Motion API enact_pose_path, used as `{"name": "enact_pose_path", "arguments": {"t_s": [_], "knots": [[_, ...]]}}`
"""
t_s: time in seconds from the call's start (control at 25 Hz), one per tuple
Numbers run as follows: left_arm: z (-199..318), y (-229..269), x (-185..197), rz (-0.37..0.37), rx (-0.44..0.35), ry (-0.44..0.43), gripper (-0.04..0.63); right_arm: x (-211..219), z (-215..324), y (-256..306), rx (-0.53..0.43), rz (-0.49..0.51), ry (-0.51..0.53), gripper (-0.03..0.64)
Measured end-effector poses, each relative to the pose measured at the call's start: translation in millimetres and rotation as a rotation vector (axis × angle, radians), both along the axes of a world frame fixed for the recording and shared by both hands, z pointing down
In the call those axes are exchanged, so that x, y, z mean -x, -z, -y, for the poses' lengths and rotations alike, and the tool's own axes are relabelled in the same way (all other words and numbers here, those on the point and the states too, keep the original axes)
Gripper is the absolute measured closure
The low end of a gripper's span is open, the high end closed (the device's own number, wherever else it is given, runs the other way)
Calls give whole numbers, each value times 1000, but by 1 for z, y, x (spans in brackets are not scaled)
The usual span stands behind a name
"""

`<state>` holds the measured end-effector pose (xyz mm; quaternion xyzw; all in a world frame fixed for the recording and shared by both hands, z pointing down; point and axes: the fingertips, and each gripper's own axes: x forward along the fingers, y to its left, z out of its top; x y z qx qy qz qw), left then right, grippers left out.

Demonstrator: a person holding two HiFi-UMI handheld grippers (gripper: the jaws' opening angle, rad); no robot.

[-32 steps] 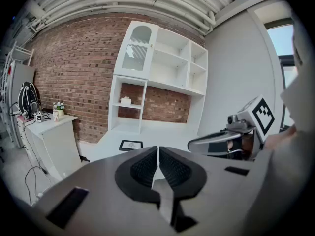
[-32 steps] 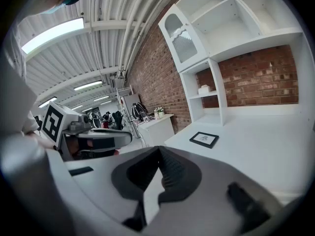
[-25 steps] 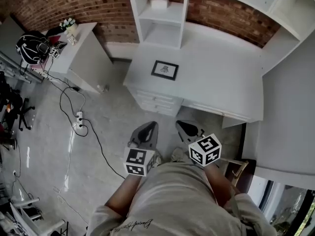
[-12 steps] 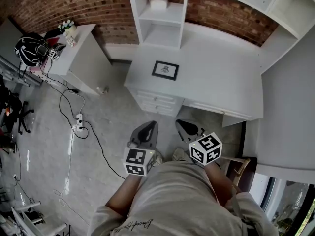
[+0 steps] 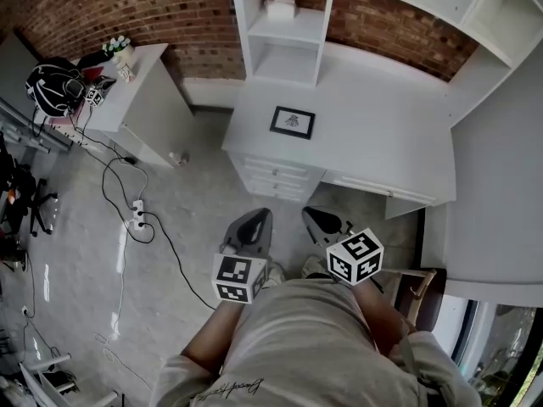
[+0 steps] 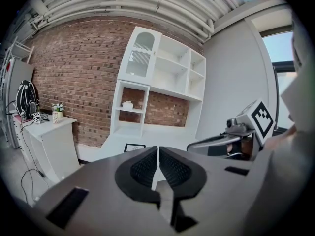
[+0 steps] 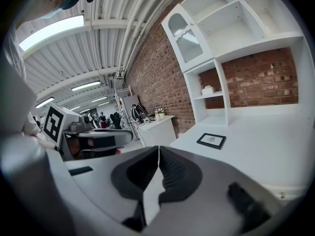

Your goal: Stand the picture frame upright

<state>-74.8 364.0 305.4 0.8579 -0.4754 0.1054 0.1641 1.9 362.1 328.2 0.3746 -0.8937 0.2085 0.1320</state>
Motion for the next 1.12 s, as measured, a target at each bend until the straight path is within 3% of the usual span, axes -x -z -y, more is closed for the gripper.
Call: {"name": "enact_pose_path", "arguments": {"t_s": [0.48, 1.12], "knots": [[-12, -3, 32, -3, -9, -10, 574, 32, -11, 0, -3, -20, -11, 588], [26, -13, 21, -16, -4, -21, 574, 17, 25, -12, 3, -7, -45, 588]]}}
